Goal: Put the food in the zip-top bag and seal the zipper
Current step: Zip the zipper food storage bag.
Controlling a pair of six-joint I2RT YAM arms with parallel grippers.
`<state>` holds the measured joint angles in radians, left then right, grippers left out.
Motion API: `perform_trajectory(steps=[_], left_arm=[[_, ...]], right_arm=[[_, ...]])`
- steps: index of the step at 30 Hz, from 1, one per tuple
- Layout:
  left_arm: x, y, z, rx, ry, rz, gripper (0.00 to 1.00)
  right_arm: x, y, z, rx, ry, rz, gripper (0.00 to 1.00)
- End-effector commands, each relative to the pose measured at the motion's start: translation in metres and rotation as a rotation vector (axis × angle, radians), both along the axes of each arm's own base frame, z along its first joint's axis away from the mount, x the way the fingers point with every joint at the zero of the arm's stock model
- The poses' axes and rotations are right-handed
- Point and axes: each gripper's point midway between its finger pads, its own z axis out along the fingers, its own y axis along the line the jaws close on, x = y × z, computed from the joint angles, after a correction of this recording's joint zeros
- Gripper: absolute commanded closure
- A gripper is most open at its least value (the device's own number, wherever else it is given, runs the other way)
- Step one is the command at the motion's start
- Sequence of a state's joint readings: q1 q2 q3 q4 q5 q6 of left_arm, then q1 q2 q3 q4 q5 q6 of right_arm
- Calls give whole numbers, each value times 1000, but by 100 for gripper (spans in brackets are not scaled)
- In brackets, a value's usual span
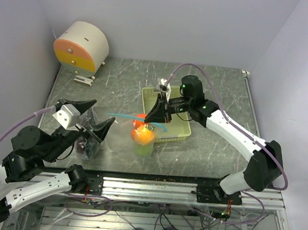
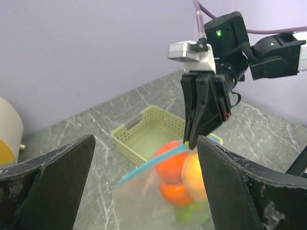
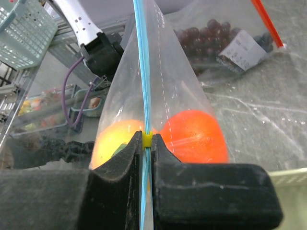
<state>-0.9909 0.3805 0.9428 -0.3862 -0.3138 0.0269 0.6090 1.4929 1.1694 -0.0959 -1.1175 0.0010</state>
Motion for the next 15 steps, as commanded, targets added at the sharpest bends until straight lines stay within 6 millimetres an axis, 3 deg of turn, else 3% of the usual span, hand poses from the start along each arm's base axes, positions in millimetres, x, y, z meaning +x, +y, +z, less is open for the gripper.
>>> perform_trajectory(steps=[1, 6, 10, 15], left_arm=[[-2, -9, 26, 40, -100, -42, 1], [-2, -58, 2, 296, -110, -227, 2], [-9, -91, -29, 480, -46, -400, 13], [-20, -110, -56, 563, 19, -541, 18]], right_arm=[[-14, 9, 28, -41, -116, -68, 100], [-35, 15, 36, -51, -150, -38, 100], [-44, 15, 40, -51, -166, -24, 100], [-45, 12, 39, -69, -174, -29, 100]])
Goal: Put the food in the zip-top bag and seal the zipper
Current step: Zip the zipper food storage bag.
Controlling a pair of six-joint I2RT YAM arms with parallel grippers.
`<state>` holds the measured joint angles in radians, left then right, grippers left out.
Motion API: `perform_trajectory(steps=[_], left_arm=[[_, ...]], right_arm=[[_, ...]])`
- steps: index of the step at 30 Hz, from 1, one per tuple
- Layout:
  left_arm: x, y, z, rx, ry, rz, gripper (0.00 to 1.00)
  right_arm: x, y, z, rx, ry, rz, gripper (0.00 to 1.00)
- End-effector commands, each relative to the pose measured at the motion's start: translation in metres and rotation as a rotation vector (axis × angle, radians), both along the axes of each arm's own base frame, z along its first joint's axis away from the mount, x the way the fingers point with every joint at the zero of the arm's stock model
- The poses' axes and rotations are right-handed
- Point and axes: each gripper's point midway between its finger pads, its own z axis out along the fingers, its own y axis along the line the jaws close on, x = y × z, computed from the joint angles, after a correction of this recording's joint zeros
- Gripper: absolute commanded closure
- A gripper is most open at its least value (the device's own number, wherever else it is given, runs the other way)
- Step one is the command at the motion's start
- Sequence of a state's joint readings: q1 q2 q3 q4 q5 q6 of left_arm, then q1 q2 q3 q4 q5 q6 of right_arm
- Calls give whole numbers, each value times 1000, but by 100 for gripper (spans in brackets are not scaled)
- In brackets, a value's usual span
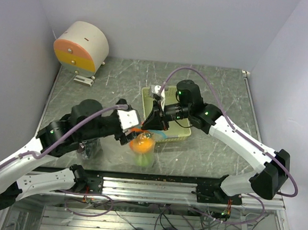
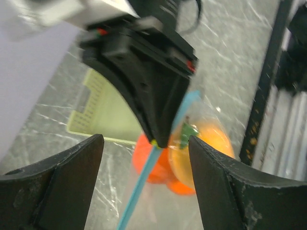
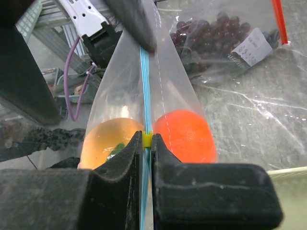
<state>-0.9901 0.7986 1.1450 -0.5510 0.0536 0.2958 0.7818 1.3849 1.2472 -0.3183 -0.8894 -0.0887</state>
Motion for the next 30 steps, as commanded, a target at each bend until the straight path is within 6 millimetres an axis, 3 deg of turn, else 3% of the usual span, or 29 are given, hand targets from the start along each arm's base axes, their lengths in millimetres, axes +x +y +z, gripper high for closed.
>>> perform_trajectory(steps=[1, 6, 15, 24, 30], left_arm=[[-28, -9, -18, 95, 58, -183, 20], [-39, -9, -32, 143, 135, -223, 24], [-20, 0, -60, 240, 176, -109, 27], [-11, 1, -60, 246, 154, -62, 25], [-12, -2, -36, 153, 76, -81, 23]], right_arm=[[0, -5, 17, 13, -62, -18, 100], [-1, -9, 19, 14, -88, -32, 100], [-10, -17, 30, 34, -131, -3, 100], [-17, -22, 31, 44, -159, 22, 100], [-15, -22, 27, 35, -160, 16, 100]])
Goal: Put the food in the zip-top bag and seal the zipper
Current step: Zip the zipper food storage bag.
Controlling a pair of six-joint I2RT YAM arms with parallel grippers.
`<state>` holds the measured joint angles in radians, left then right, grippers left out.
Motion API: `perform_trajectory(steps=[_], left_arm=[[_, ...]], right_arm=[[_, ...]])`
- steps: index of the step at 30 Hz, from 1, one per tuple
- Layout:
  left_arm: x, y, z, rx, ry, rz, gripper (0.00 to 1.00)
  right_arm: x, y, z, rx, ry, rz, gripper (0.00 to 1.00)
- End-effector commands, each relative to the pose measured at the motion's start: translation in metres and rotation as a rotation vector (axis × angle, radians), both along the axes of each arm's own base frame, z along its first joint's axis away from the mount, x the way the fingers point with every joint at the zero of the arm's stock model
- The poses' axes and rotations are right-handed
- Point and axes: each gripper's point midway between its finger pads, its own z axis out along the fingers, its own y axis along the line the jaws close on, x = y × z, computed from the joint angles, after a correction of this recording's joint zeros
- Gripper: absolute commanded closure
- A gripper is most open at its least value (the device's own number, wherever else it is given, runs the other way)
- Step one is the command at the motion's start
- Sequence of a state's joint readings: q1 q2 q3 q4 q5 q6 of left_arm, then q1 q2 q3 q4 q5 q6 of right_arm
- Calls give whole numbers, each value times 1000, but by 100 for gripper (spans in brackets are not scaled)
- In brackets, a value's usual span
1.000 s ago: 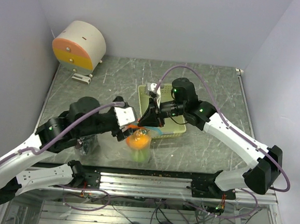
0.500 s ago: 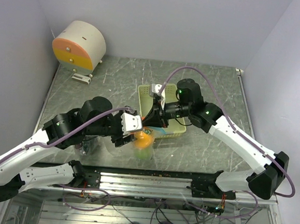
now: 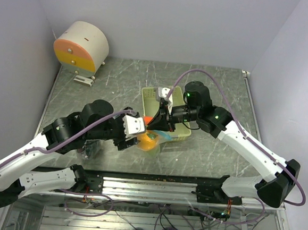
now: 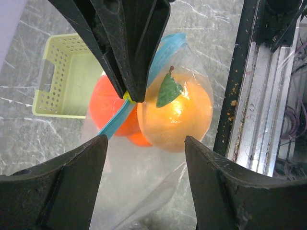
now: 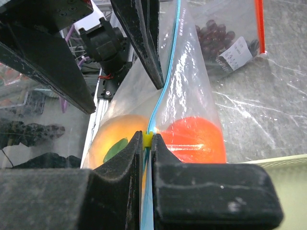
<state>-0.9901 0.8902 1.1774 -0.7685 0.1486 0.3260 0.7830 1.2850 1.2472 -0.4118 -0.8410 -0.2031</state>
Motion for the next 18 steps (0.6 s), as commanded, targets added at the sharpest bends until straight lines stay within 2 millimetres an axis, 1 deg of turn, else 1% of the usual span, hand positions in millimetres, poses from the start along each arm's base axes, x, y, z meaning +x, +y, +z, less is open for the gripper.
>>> perform_trajectory(steps=[1, 5, 7, 9, 11, 15, 18], left_arm=[[5, 1, 26, -92, -86, 12, 23], [3, 2, 34, -120, -113, -1, 22], [2, 2, 35, -121, -119, -3, 21], [4, 3, 29, -103, -114, 2, 21], [5, 1, 19, -69, -90, -1, 22], [0, -6, 3, -24, -24, -33, 23], [4, -3, -5, 8, -11, -8, 24]], right_arm=[[-7, -2, 11, 29, -31, 28, 100], [-7, -2, 10, 29, -34, 27, 100], [-7, -2, 9, 27, -31, 28, 100], [-9, -2, 10, 30, -32, 37, 100], [-10, -3, 12, 36, -36, 39, 100], [-13, -5, 16, 50, -53, 51, 100], [-15, -7, 20, 58, -68, 55, 100]])
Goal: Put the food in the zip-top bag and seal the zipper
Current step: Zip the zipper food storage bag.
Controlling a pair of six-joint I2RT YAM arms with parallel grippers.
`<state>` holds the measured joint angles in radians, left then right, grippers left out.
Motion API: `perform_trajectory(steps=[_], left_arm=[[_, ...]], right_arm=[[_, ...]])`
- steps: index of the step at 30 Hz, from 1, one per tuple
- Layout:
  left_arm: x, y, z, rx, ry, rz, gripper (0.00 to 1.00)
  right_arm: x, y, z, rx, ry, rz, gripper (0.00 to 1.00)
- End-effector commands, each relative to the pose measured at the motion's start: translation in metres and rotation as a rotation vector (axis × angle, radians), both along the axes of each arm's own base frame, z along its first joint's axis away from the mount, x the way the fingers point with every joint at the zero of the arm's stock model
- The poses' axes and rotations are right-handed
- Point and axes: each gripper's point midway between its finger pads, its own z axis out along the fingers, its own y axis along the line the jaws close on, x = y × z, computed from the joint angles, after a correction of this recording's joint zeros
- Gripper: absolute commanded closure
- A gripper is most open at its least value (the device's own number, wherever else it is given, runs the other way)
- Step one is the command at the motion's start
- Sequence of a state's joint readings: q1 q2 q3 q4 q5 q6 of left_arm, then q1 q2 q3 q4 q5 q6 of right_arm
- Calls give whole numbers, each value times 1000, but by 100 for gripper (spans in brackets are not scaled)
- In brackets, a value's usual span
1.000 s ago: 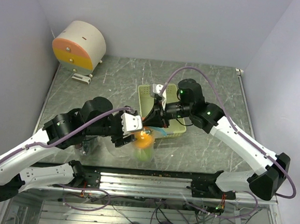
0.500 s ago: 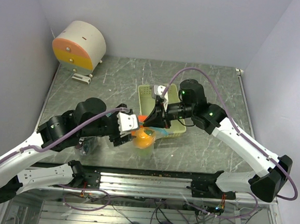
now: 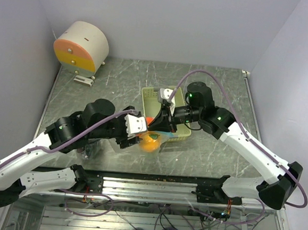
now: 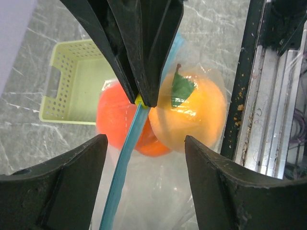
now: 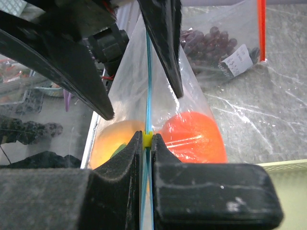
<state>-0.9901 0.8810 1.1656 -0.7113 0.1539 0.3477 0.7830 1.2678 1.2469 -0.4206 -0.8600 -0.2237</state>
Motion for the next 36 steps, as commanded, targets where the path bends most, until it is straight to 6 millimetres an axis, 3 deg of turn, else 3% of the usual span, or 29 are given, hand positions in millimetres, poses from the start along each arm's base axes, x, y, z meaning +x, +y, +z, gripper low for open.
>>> perform_trajectory(steps=[1, 3, 5, 6, 7, 9, 15, 17, 19, 23, 27, 30, 36], left_arm=[[1, 3, -16, 55, 37, 14, 24], [3, 4, -20, 68, 41, 26, 27], [2, 4, -22, 79, 51, 25, 38], [2, 4, -23, 81, 55, 25, 49], [1, 4, -24, 84, 59, 23, 68], [2, 3, -24, 82, 64, 31, 91], [13, 5, -23, 43, 35, 98, 93], [17, 4, -20, 14, 20, 119, 93], [19, 4, -18, -9, 14, 137, 93], [28, 8, -13, -55, -1, 210, 93], [35, 16, 4, -165, -29, 292, 93], [35, 21, 18, -270, -58, 317, 93], [29, 34, 36, -393, -113, 321, 93]], right_arm=[[-10, -5, 15, 47, -52, 33, 100], [-12, -6, 17, 54, -60, 33, 100], [-12, -7, 18, 59, -68, 28, 100], [-11, -7, 18, 59, -70, 24, 100], [-11, -7, 17, 58, -69, 22, 100], [-8, -7, 16, 52, -68, 11, 100], [7, -3, 19, 51, -71, -69, 98], [26, -4, 29, 75, -91, -189, 86], [51, -10, 43, 114, -112, -364, 66], [92, -50, 69, 231, -135, -751, 3], [103, -87, 74, 307, -95, -970, 0], [103, -90, 68, 296, -15, -1006, 0], [113, -91, 29, 191, 135, -1062, 1]])
